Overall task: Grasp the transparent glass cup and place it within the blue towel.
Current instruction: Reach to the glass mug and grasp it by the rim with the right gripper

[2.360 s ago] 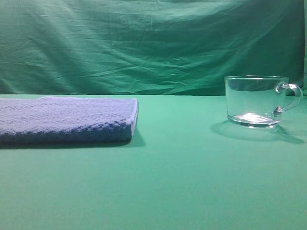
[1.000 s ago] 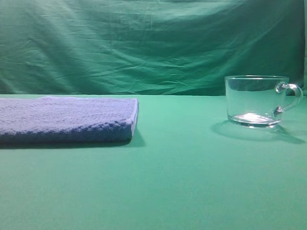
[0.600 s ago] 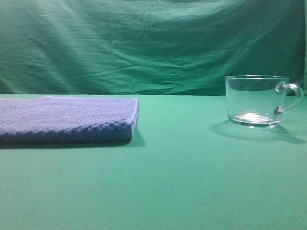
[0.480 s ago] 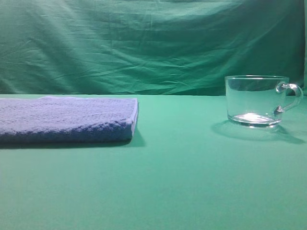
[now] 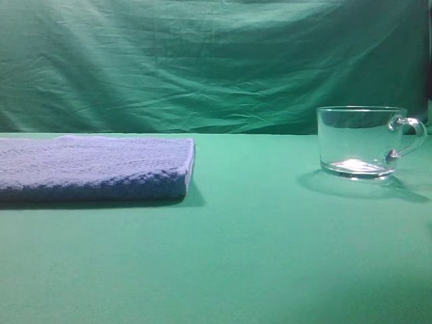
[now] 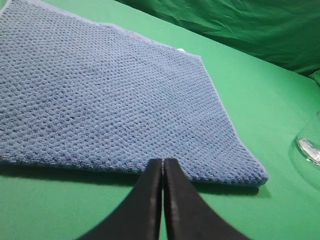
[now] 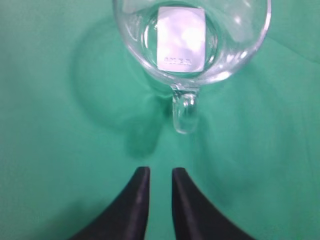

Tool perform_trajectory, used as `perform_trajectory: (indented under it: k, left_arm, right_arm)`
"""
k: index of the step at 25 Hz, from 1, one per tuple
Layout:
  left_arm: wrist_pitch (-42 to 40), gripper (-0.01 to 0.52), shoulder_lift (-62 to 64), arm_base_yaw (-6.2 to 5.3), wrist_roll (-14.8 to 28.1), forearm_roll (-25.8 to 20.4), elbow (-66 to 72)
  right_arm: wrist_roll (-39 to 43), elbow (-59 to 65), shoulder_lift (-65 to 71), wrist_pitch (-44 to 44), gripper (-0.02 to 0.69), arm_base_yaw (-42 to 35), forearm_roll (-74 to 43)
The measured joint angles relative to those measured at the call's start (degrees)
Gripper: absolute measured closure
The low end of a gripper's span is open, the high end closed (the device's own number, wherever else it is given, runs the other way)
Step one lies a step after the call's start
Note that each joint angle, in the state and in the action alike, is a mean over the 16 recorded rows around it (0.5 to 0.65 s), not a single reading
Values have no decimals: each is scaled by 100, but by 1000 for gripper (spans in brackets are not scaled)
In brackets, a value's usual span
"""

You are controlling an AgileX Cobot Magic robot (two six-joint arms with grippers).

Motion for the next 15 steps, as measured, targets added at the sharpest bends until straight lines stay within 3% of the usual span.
perform_trajectory:
  k: [4,15]
  left_arm:
    - [0,514,0,0,0,0,0]
    - [0,514,0,0,0,0,0]
  right_arm:
    - [17,-215,394,-128,255,3,0]
    - [46,-794,943,-202,529,35,1]
